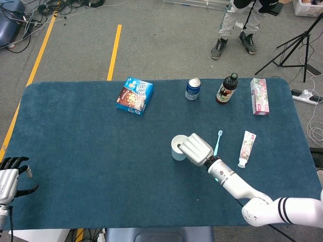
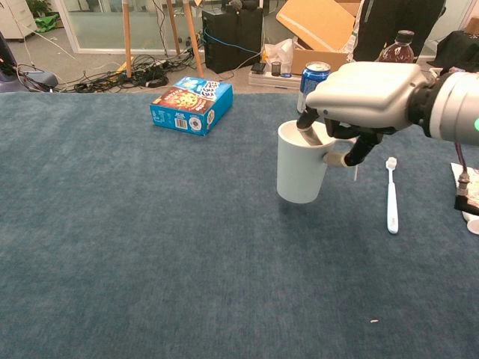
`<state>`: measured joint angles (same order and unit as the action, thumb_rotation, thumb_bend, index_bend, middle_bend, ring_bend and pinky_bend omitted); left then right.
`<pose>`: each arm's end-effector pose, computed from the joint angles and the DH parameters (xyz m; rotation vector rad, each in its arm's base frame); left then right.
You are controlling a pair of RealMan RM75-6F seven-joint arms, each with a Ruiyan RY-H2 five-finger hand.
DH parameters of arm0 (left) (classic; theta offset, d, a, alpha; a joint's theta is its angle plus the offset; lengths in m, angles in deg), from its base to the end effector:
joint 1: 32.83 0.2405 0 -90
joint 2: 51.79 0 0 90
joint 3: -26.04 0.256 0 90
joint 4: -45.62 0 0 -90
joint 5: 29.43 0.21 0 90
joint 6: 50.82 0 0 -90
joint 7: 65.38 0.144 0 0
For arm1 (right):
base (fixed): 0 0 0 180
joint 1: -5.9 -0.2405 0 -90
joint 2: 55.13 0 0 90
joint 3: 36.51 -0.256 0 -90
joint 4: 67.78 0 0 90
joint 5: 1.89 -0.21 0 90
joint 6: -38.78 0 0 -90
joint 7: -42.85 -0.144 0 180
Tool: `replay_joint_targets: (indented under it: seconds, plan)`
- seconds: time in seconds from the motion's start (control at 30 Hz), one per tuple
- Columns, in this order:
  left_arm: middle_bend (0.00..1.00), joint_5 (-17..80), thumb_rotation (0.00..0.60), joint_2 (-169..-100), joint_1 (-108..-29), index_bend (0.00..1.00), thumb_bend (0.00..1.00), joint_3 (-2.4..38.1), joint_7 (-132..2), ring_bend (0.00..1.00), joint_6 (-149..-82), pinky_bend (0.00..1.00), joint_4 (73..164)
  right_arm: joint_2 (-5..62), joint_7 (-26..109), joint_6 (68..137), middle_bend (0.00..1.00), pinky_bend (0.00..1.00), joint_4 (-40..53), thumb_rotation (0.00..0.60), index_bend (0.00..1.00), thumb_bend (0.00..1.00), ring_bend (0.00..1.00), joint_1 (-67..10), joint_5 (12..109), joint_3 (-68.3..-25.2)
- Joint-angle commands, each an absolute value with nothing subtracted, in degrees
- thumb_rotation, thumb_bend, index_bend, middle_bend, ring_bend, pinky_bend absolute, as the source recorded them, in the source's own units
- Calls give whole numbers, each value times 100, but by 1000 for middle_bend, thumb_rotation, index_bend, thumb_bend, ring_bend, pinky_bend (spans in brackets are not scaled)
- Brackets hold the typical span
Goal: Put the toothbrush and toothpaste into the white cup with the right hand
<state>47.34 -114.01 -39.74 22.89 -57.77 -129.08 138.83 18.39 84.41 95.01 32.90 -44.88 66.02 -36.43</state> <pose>-0.3310 0.1915 0.1626 -1.3791 -0.9229 -0.6800 -0.1165 -0.3175 0.0290 2.1766 -0.3224 0.6833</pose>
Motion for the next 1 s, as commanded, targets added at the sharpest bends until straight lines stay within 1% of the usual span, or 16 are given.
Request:
replay_joint_targets:
  seconds: [0.03, 0.23, 0.37, 0.47, 0.7, 1.0]
  plan:
    - [247, 4727, 600, -11406, -3972, 582, 0, 2287, -5769, 180, -12912, 132, 13883, 1620, 8533, 9690, 1000, 1000, 3551, 600, 660, 309, 1000, -4299, 6894, -3457]
    - [247, 4703, 600, -11422, -3974, 582, 0, 2283, -5745, 180, -12908, 132, 13873, 1337, 8684, 9975, 1000, 1000, 3829, 600, 662, 309, 1000, -3941, 7515, -3083]
    - [247, 4690, 600, -11440, -3976, 581, 0, 2288, -5721, 180, -12897, 133, 13863, 1231, 8747, 10112, 1000, 1000, 3854, 600, 662, 309, 1000, -3677, 7964, -2807]
    - [246, 4674, 600, -11449, -3983, 582, 0, 2287, -5703, 180, -12883, 133, 13859, 1194, 8735, 10195, 1000, 1000, 3844, 600, 662, 310, 1000, -3514, 8239, -2683]
    - [247, 4629, 600, -11458, -3994, 582, 0, 2278, -5695, 180, -12852, 133, 13842, 1116, 8630, 10398, 1000, 1000, 3734, 600, 662, 312, 1000, -3167, 8798, -2504]
    - [247, 4604, 600, -11496, -4011, 583, 0, 2287, -5636, 179, -12815, 133, 13821, 1021, 8558, 10595, 1000, 1000, 3635, 600, 662, 312, 1000, -2775, 9196, -2449]
